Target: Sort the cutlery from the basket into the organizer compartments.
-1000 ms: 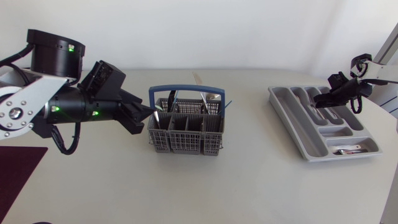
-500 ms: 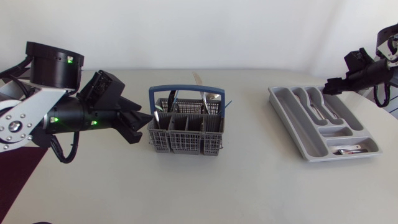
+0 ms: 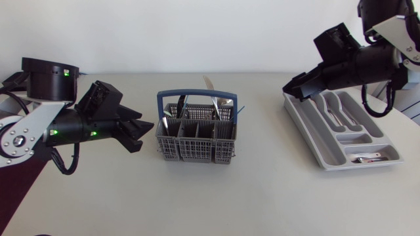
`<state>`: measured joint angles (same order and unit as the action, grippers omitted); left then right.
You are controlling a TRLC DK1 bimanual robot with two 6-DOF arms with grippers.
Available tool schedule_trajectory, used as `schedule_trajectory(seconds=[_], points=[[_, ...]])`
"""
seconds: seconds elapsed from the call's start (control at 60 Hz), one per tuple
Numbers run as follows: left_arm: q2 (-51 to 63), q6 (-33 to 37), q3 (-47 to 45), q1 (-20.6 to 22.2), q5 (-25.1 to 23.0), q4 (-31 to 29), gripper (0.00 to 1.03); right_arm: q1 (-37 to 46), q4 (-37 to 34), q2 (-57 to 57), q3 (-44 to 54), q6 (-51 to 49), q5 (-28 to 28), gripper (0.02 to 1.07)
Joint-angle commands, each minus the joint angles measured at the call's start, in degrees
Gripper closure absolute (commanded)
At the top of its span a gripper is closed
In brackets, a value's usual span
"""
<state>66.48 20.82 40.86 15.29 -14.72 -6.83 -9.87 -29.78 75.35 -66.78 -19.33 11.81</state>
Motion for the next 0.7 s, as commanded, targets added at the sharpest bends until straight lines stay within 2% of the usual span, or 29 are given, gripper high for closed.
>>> schedule_trajectory(seconds=[0.0, 0.167, 0.367, 0.683], points=[[1.37, 0.63, -1.49, -1.31, -1.54, 1.21, 0.46, -5.34, -0.89, -1.00, 0.60, 4.30, -1.62, 0.33], [3.75, 0.10, -1.05, -3.69, -6.11, 2.70, 0.46, -15.53, -0.37, -0.47, -0.45, 9.14, -3.99, 0.33], [6.47, 0.10, -1.31, -4.57, -8.83, 4.81, 0.46, -25.29, 2.62, 3.13, -0.72, 13.53, -6.10, 0.33], [11.13, 0.36, -1.40, -8.35, -13.14, 7.97, 0.46, -33.02, 8.07, 13.07, -4.23, 18.81, -8.91, 0.33]])
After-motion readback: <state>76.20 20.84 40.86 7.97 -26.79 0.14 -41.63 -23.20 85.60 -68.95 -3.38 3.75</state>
